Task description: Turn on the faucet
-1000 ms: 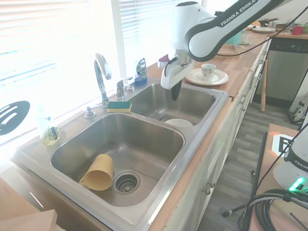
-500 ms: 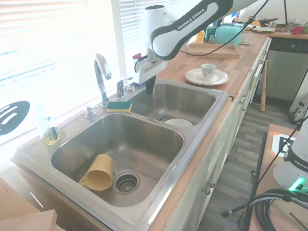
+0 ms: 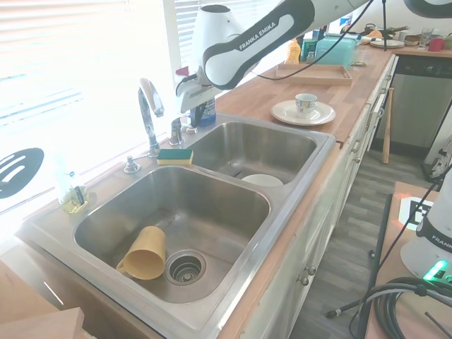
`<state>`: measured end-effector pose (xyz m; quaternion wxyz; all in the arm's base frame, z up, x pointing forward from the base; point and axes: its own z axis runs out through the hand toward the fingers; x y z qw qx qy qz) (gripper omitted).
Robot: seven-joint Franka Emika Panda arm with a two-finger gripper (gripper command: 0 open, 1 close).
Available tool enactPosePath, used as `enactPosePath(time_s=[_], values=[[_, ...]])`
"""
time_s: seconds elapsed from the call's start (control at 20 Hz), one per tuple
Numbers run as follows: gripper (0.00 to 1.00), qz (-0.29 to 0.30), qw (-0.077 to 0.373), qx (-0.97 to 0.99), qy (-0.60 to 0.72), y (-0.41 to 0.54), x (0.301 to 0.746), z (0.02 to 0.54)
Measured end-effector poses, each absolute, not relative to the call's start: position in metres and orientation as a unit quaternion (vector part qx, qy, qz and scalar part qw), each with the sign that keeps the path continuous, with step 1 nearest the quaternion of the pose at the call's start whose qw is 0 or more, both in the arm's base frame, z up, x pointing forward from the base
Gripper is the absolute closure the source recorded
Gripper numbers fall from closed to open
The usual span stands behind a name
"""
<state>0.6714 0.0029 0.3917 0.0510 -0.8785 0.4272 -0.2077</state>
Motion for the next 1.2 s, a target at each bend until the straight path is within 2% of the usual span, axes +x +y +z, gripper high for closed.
enactPosePath(time_s=[0.65, 1.2], values=[[1.00, -0.305, 0.070, -0.851, 0.421, 0.007, 0.676, 0.413], [1.00, -0.311, 0.067, -0.849, 0.421, 0.004, 0.682, 0.422]])
